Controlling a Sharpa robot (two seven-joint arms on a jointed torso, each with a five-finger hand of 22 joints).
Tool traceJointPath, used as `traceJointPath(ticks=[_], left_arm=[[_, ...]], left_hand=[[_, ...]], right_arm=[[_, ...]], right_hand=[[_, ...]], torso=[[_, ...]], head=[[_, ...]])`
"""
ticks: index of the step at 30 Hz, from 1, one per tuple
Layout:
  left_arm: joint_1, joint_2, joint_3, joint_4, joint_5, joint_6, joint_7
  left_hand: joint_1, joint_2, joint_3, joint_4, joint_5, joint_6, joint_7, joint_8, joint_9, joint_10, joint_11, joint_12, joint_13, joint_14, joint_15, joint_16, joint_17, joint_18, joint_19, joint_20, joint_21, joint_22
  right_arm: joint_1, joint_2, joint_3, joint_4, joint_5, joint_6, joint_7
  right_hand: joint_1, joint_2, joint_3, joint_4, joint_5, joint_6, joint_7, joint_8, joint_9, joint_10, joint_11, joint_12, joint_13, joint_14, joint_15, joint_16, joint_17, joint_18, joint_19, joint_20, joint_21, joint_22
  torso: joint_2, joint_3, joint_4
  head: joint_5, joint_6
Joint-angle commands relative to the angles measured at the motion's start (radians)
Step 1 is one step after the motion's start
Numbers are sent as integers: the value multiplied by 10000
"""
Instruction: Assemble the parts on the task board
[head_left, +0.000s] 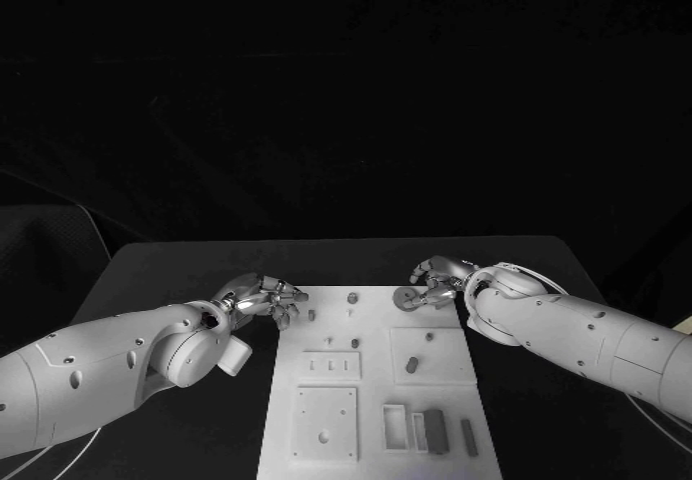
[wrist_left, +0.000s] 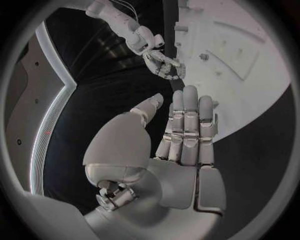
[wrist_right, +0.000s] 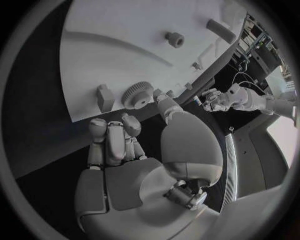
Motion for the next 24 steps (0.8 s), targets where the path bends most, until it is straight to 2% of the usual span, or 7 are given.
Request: traceJointPath(ticks=[1, 15, 24], left_arm=[[9, 14, 9, 35, 145, 200, -12], [9, 10, 9, 65, 146, 228, -37], [9, 18, 9, 60, 146, 234, -49]], left_hand=[[-93, 0, -77, -4, 41, 35, 1, -68, -13, -54, 18, -45, -3, -34, 2, 46, 13, 191, 37, 7, 1, -16], [-99, 2, -81, -2, 40, 41, 1, -69, -13, -53, 18, -46, -3, -35, 2, 47, 20, 191, 38, 8, 0, -17], [-102, 4, -84, 0, 40, 45, 1, -69, -13, -53, 19, -47, -2, -35, 1, 48, 25, 190, 39, 8, 0, -18]], right_arm=[[-4, 78, 0, -94, 27, 215, 168], [-9, 331, -8, -537, 27, 289, 227], [-10, 379, -18, -562, 15, 373, 187]], right_hand=[[-32, 62, -21, 18, 16, -188, 217, 85, 6, -69, 23, 52, 22, -62, 0, 54, 18, -4, -30, -8, 1056, 20], [46, 383, 61, -19, 19, 211, 173, 355, 105, -58, 12, 248, 125, -63, -9, 241, 94, 16, -6, -33, 1151, 83], [133, 523, 107, -75, 21, 374, 155, 436, 141, -53, 4, 314, 156, -64, -15, 307, 117, 27, 0, -44, 1184, 110]], torso=[[0, 2, -4], [2, 17, -17], [2, 18, -3]], head=[[46, -2], [52, -25], [36, -23]])
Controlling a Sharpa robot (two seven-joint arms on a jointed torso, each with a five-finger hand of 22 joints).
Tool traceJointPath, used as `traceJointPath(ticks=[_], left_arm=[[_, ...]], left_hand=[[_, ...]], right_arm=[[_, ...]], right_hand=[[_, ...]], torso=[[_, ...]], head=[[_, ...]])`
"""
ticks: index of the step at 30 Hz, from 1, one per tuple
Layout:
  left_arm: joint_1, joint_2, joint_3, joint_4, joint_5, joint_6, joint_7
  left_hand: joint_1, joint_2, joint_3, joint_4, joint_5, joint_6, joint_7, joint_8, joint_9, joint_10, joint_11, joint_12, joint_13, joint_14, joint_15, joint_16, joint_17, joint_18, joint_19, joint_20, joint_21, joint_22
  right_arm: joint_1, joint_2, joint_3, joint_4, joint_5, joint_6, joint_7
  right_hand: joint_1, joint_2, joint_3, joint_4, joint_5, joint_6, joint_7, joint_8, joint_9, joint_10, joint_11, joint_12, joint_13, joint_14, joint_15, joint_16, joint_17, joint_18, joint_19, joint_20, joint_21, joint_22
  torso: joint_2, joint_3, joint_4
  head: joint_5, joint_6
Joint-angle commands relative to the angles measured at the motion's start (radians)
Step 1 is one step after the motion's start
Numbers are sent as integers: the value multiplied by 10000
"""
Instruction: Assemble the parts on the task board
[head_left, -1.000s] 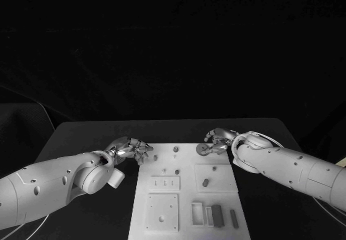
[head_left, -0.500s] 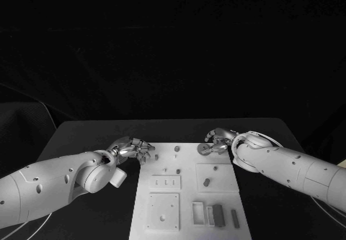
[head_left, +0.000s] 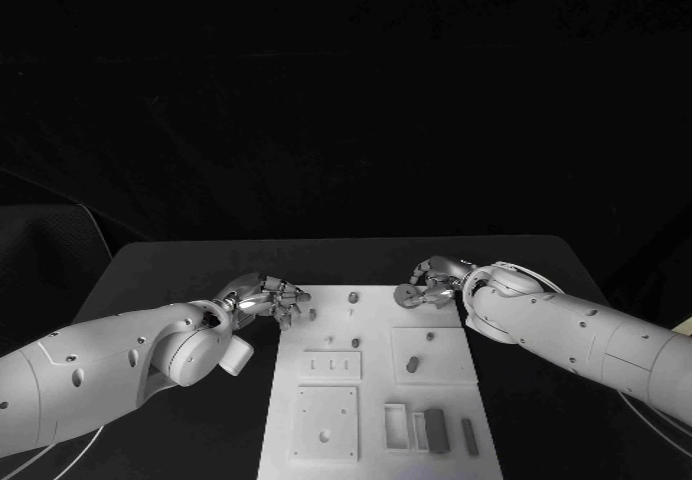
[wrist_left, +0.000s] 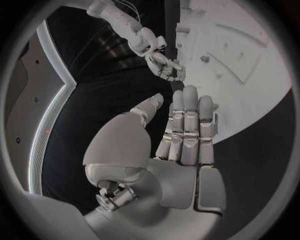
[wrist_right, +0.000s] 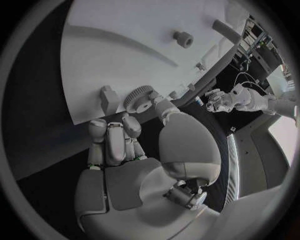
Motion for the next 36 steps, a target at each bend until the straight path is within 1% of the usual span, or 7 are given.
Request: traceJointPath(ticks=[1, 8, 14, 22, 27, 30, 36], left_arm=[[8, 23, 9, 26, 66, 174, 27], [8, 5, 11, 18, 66, 167, 21], [9, 19, 13, 24, 66, 187, 8], [9, 6, 13, 12, 67, 177, -4], [9, 13, 14, 13, 67, 174, -2], [9, 13, 14, 10, 67, 174, -6], [9, -7, 14, 9, 67, 155, -8]], left_hand=[[-103, 4, -84, 0, 39, 46, 1, -69, -13, -53, 19, -47, -2, -35, 2, 48, 18, 170, 40, 8, 0, -10], [-105, 5, -86, 1, 39, 47, 1, -70, -13, -53, 19, -48, -2, -35, 2, 48, 21, 170, 41, 8, 0, -11], [-108, 6, -87, 3, 39, 49, 1, -71, -13, -53, 19, -49, -2, -36, 2, 48, 24, 170, 41, 8, -1, -12], [-112, 8, -90, 5, 39, 52, 1, -72, -13, -53, 20, -49, -2, -37, 2, 49, 28, 170, 42, 8, -1, -13], [-114, 8, -91, 6, 39, 53, 1, -72, -13, -52, 20, -50, -1, -37, 2, 49, 30, 169, 42, 9, -1, -13], [-116, 9, -92, 7, 39, 54, 1, -73, -13, -52, 20, -50, -1, -37, 2, 49, 31, 169, 43, 9, -2, -14], [-118, 10, -94, 8, 39, 56, 1, -74, -13, -52, 20, -51, -1, -38, 2, 49, 34, 169, 43, 9, -2, -14]], right_arm=[[-5, 19, -5, -11, -19, 227, 68], [-10, 60, -22, -43, -45, 297, 105], [-14, 96, -30, -36, -45, 278, 133], [-14, 127, -34, -132, -46, 254, 121], [-18, 165, -47, -170, -94, 171, 134], [-26, 176, -56, -171, -229, 97, 144], [-28, 163, -68, -134, -366, -121, 123]], right_hand=[[56, 127, 56, -29, 21, 237, 123, 56, 22, -53, 2, 46, 22, -71, -23, 68, 18, 47, 0, -46, 1187, 20], [127, 181, 81, -80, 22, 320, 119, 92, 40, -54, -3, 77, 37, -74, -26, 101, 29, 53, 0, -52, 1203, 35], [172, 260, 109, -104, 24, 393, 105, 122, 55, -56, -5, 98, 46, -79, -28, 124, 35, 55, 0, -56, 1213, 47], [365, 676, 279, -177, 31, 757, 56, 256, 126, -50, -9, 182, 74, -95, -34, 219, 55, 61, -2, -66, 1252, 102], [596, 944, 426, -294, 36, 1125, 50, 381, 192, -27, -26, 247, 90, 63, -43, 354, 229, 70, -4, -77, 1284, 155], [702, 1023, 479, -347, 36, 1283, 42, 432, 219, -14, -35, 272, 95, 148, -47, 416, 317, 74, -2, -82, 1299, 179], [864, 1070, 537, -423, 36, 1559, 36, 524, 265, 16, -52, 314, 103, 339, -55, 528, 504, 81, 4, -89, 1323, 218]], torso=[[2, 2, 8], [7, 9, -13], [8, -2, 11], [7, -10, 13], [11, 1, 3], [10, 3, 6], [13, 1, 6]], head=[[-4, -5], [-4, -13], [-7, -27], [-9, -36], [3, -47], [-3, -49], [-13, -70]])
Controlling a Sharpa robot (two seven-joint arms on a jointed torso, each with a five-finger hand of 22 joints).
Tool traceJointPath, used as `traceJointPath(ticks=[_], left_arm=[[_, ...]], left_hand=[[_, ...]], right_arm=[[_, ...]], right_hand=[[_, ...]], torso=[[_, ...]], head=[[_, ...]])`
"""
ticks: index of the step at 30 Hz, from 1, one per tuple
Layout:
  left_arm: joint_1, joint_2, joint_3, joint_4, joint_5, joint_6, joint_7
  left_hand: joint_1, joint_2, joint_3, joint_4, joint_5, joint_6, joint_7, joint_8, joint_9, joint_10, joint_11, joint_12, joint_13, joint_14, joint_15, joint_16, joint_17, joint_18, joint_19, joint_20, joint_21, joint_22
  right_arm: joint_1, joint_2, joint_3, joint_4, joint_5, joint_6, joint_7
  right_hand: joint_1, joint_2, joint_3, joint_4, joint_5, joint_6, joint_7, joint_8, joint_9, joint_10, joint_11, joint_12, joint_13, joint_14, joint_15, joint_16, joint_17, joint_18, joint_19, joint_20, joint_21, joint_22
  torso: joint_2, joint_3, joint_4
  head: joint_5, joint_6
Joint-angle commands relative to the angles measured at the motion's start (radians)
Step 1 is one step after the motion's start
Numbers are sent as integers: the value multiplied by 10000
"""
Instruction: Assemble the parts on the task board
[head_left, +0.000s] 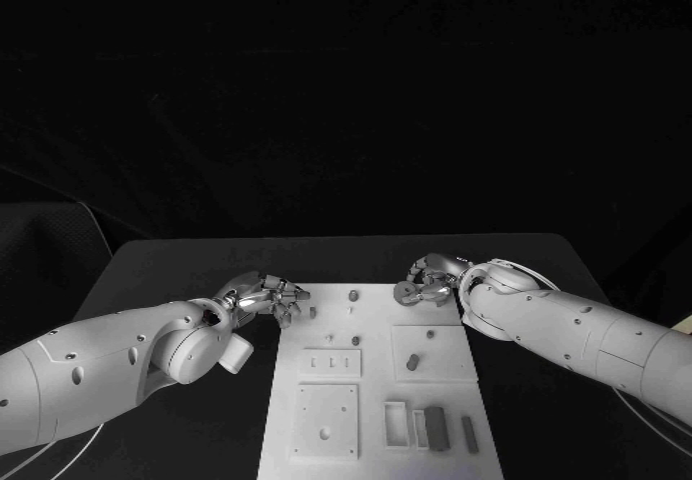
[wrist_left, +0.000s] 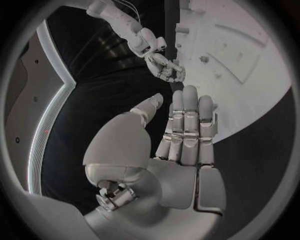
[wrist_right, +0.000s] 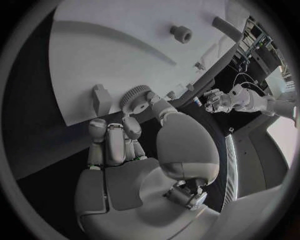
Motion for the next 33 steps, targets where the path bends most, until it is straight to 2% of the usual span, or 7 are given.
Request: traceJointPath(ticks=[1, 10, 16, 21, 25, 33], left_arm=[[9, 5, 10, 12, 57, 132, 49], [9, -1, 12, -3, 57, 120, 55], [9, -6, 12, -25, 57, 108, 60], [10, -42, 12, -11, 24, 60, 44], [11, -68, 12, 7, 20, 43, 50], [12, -103, 14, -3, 20, -2, 65]], left_hand=[[-118, 10, -70, -15, 38, 56, 1, -33, -14, -52, 20, -51, -1, -38, 2, 49, 18, 129, 44, 8, -2, -15], [-120, 11, -72, -15, 39, 58, 1, -34, -14, -52, 20, -52, -1, -39, 2, 50, 22, 130, 45, 8, -2, -17], [-121, 11, -73, -14, 39, 59, 1, -34, -14, -52, 20, -52, -1, -39, 2, 50, 24, 130, 45, 8, -3, -17], [-121, 12, -74, -15, 39, 60, 1, -35, -14, -51, 20, -52, 0, -40, 2, 50, 26, 130, 45, 8, -3, -18], [-121, 12, -74, -15, 39, 61, 0, -35, -14, -51, 20, -53, 0, -40, 2, 50, 27, 130, 45, 8, -3, -18], [-120, 11, -75, -17, 39, 63, 0, -37, -15, -52, 20, -54, 0, -41, 1, 50, 31, 131, 45, 7, -4, -19]], right_arm=[[-53, -5, -40, -8, -308, -158, -32], [-53, -39, -40, 41, -494, -647, 20], [-52, -129, -40, 276, -522, -845, 32], [-35, -344, -38, 764, -578, -858, -29], [102, -519, -36, 1205, -697, -931, -109], [296, -782, -19, 2387, -888, -985, -265]], right_hand=[[218, 156, 85, 3, 29, 952, 490, 188, 157, 37, -69, 41, 14, 153, 3, 81, 112, 150, 5, -89, 1326, 23], [275, 183, 108, -10, 29, 1072, 487, 228, 177, 59, -78, 60, 16, 168, -1, 102, 113, 153, 15, -92, 1338, 40], [279, 190, 111, -7, 29, 1092, 490, 234, 179, 64, -79, 63, 16, 175, -2, 107, 117, 153, 17, -92, 1341, 43], [282, 191, 111, -6, 27, 1108, 495, 239, 182, 69, -81, 66, 16, 167, -3, 107, 104, 153, 19, -92, 1343, 45], [285, 188, 110, -7, 26, 1121, 498, 242, 183, 73, -83, 69, 16, 170, -3, 110, 105, 153, 21, -92, 1345, 48], [287, 172, 103, -9, 22, 1144, 503, 247, 186, 81, -86, 74, 16, 186, -5, 119, 115, 153, 25, -92, 1349, 53]], torso=[[2, 4, -2], [-1, 5, -8], [-5, -2, -3], [-4, -12, 6], [-12, -16, -13], [-9, 5, -33]], head=[[-3, -21], [-5, -18], [-1, 1], [16, -2], [28, 40], [40, 78]])
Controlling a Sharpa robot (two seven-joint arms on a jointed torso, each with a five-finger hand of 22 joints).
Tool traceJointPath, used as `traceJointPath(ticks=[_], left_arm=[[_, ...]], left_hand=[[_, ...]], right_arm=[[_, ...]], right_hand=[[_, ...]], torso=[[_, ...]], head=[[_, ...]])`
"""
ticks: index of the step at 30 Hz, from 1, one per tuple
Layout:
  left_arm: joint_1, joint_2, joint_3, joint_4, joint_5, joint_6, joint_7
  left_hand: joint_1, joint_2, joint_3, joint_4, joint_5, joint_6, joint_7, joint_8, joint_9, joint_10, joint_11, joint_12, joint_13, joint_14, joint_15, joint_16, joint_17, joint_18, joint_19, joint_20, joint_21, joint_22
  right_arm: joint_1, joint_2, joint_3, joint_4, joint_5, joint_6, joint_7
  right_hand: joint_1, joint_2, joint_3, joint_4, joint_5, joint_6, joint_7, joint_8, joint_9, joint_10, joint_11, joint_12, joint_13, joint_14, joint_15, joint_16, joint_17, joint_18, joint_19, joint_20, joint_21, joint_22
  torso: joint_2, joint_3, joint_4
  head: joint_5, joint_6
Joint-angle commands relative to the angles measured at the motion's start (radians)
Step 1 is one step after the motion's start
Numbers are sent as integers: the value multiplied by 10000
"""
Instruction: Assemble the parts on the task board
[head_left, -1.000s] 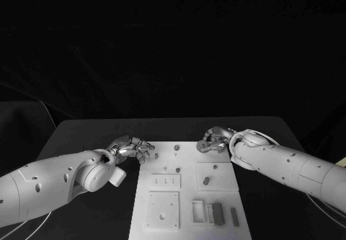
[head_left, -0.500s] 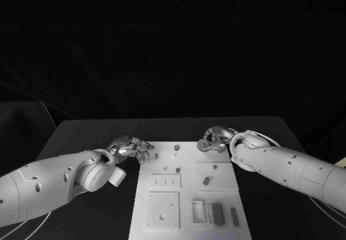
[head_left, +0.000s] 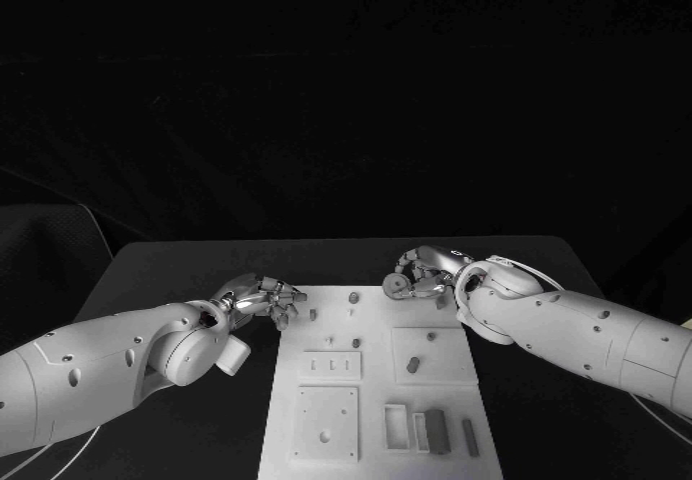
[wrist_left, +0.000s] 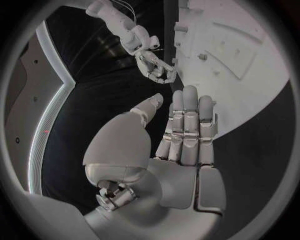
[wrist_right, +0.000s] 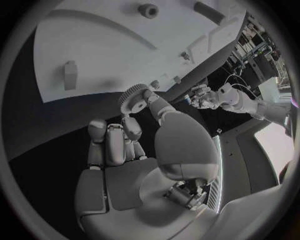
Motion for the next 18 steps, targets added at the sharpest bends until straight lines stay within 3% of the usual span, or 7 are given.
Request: traceJointPath(ticks=[1, 9, 16, 18], left_arm=[[13, 10, 11, 6, 22, 7, 74], [13, 20, 11, 6, 21, 4, 69], [13, 60, 11, 7, 21, 31, 64], [13, 68, 11, 7, 20, 39, 62]], left_hand=[[-120, 10, -48, 11, 39, 63, 0, -37, -15, -52, 20, -54, 0, -41, 1, 50, 15, 197, 46, 7, -4, -12], [-118, 9, -49, 9, 39, 65, 0, -38, -15, -52, 20, -55, 0, -42, 1, 50, 18, 197, 46, 6, -4, -13], [-117, 8, -50, 8, 39, 65, -1, -39, -15, -52, 20, -55, 0, -43, 1, 50, 20, 198, 46, 6, -5, -14], [-117, 7, -51, 7, 39, 66, -1, -40, -15, -51, 19, -56, 0, -43, 1, 50, 22, 198, 46, 6, -5, -14]], right_arm=[[29, -13, 6, 382, -329, -101, -150], [38, 442, 6, 820, -374, 105, -219], [32, 1032, -21, 650, -558, 171, -248], [27, 1233, -100, 475, -698, 162, -292]], right_hand=[[-15, 81, 50, -12, 32, 1086, 503, 244, 214, 45, -49, 37, 9, 65, -24, 64, -7, 166, -14, -53, 1350, 18], [-14, 64, 43, -13, 29, 1104, 505, 247, 216, 54, -52, 42, 9, 77, -25, 72, -1, 166, -10, -53, 1354, 23], [-15, 59, 40, -11, 28, 1112, 506, 248, 217, 59, -53, 44, 9, 73, -26, 73, -9, 166, -7, -53, 1356, 25], [-16, 59, 39, -10, 28, 1114, 507, 248, 217, 60, -53, 45, 9, 87, -26, 78, 4, 166, -7, -53, 1357, 26]], torso=[[0, 13, 4], [18, -5, 36], [30, -8, 47], [32, -2, 43]], head=[[-2, 16], [1, 31], [22, 40], [30, 31]])
